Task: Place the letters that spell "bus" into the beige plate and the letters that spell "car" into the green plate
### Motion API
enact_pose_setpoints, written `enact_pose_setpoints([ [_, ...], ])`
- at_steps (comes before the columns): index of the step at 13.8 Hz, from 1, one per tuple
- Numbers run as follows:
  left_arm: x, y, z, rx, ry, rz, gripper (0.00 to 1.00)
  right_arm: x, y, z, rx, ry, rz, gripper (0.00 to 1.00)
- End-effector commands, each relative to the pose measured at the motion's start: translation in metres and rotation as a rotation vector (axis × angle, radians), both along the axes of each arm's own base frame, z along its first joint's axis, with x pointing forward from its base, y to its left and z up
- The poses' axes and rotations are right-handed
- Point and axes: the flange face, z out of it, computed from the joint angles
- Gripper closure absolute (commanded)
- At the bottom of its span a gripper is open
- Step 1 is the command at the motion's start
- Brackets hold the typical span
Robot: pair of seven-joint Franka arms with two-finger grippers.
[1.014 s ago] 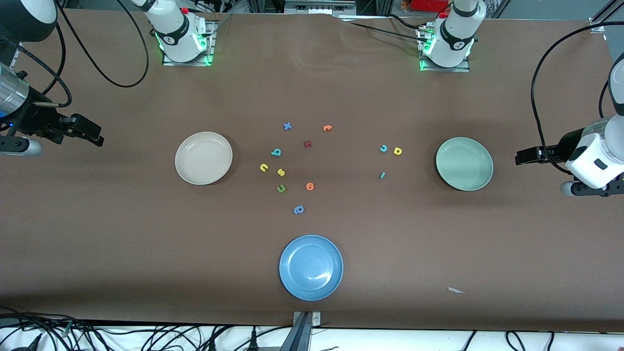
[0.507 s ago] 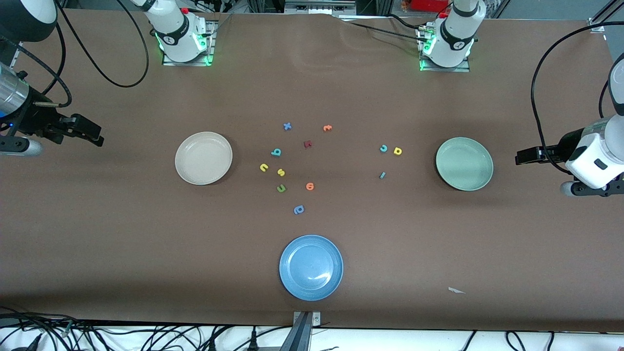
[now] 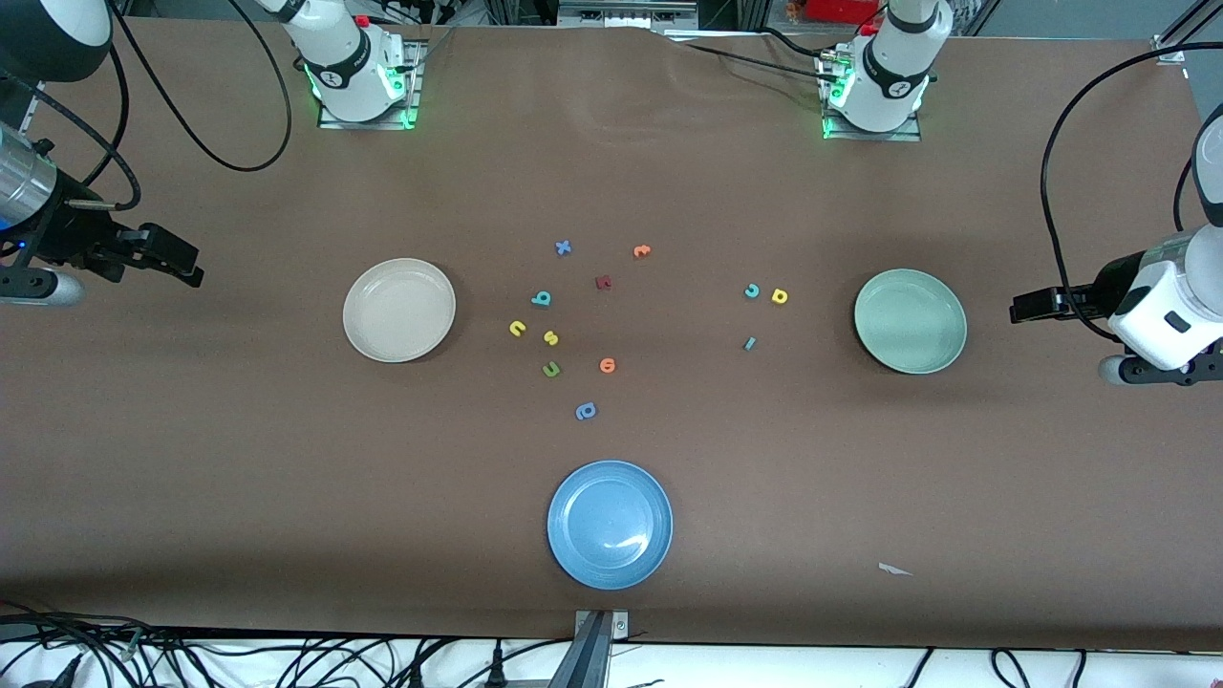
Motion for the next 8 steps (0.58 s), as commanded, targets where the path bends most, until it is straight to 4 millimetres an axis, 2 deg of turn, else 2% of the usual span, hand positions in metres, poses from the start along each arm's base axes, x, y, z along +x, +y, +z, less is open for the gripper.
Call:
enact_pose_setpoints([
  [1,-0.007,-0.002,0.005,0.020,0.003,-0.016,0.00,-0.007,0.007,0.005,-0.009,0.000,0.018,0.00],
  [3,-0.006,-0.008,0.002,0.017,0.006,0.011,0.00,-0.009,0.030,0.005,-0.013,-0.001,0.065,0.00],
  [4,-0.005,-0.022,0.002,0.024,0.006,0.018,0.00,-0.011,0.036,0.003,-0.014,0.016,0.070,0.00],
  [5,-0.003,-0.031,-0.007,0.028,0.019,0.025,0.00,-0.013,0.049,0.001,-0.012,0.028,0.048,0.00],
  [7,-0.002,-0.055,-0.020,0.007,0.041,0.039,0.00,-0.015,0.086,-0.003,-0.006,0.023,-0.027,0.00],
  [8,-0.001,-0.061,-0.030,-0.023,0.062,0.071,0.00,-0.016,0.105,-0.010,-0.009,0.035,-0.030,0.00],
])
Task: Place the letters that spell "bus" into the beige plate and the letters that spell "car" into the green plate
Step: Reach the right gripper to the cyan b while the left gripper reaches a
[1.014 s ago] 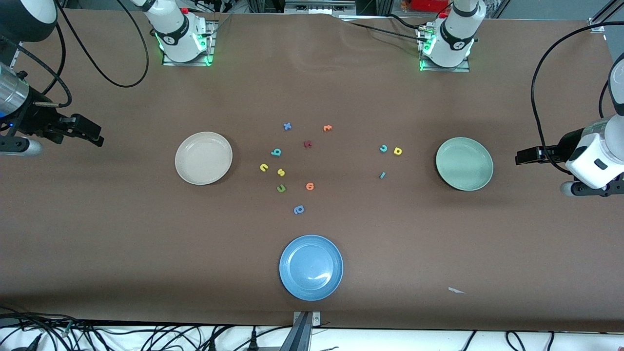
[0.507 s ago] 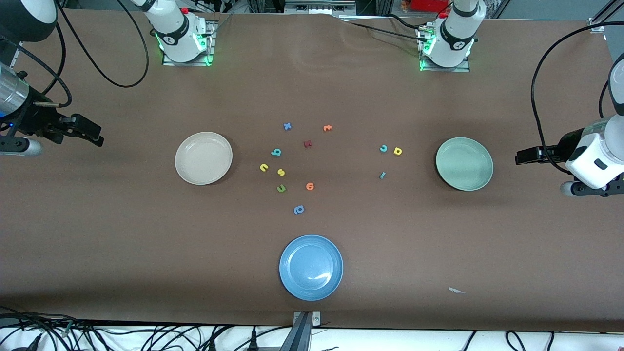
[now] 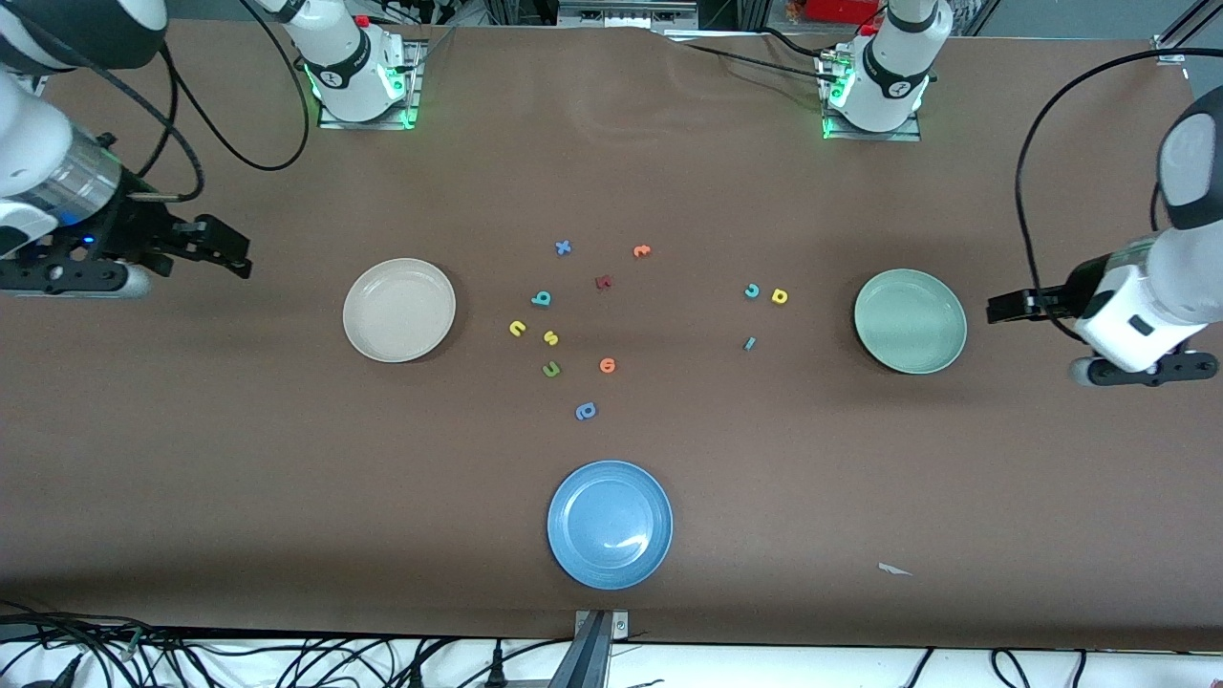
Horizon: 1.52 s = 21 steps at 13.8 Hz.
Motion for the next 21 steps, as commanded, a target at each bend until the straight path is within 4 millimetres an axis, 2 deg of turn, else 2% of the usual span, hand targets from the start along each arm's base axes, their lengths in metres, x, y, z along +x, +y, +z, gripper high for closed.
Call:
enact_pose_setpoints([
  [1,0.001,-0.025,-0.023,-0.040,0.043,0.062,0.00,-0.010,0.050,-0.017,-0.037,0.029,-0.011,0.00],
  [3,0.000,-0.053,-0.051,-0.030,0.077,0.069,0.00,-0.014,0.084,-0.048,-0.077,0.067,-0.026,0.00],
  [5,-0.006,-0.085,-0.088,-0.012,0.060,0.134,0.00,-0.010,0.121,-0.095,-0.117,0.099,-0.063,0.00],
  [7,-0.015,-0.104,-0.122,0.002,0.044,0.161,0.00,-0.004,0.140,-0.135,-0.110,0.086,-0.121,0.00],
  [8,-0.023,-0.112,-0.142,0.005,0.045,0.156,0.00,-0.010,0.159,-0.155,-0.104,0.071,-0.154,0.00],
  [9,-0.030,-0.116,-0.160,-0.016,0.055,0.176,0.00,-0.013,0.171,-0.182,-0.097,0.060,-0.199,0.00],
  [11,-0.047,-0.127,-0.194,-0.050,0.058,0.199,0.00,-0.018,0.207,-0.259,-0.099,0.024,-0.259,0.00],
  [12,-0.059,-0.139,-0.211,-0.042,0.059,0.185,0.00,-0.032,0.224,-0.278,-0.133,0.022,-0.304,0.01],
  [13,-0.071,-0.146,-0.227,-0.032,0.056,0.190,0.00,-0.044,0.246,-0.291,-0.159,0.009,-0.328,0.01],
  [14,-0.082,-0.150,-0.241,-0.025,0.047,0.193,0.00,-0.046,0.251,-0.307,-0.172,0.001,-0.345,0.02],
  [16,-0.103,-0.160,-0.265,-0.018,0.027,0.179,0.00,-0.050,0.260,-0.326,-0.143,-0.008,-0.443,0.08],
  [17,-0.115,-0.164,-0.274,-0.014,0.024,0.167,0.00,-0.060,0.273,-0.335,-0.134,-0.008,-0.470,0.14],
  [19,-0.131,-0.160,-0.287,-0.005,0.016,0.162,0.01,-0.075,0.298,-0.353,-0.108,-0.011,-0.571,0.24],
  [21,-0.141,-0.160,-0.297,0.000,0.017,0.157,0.01,-0.086,0.308,-0.367,-0.116,-0.004,-0.653,0.27],
])
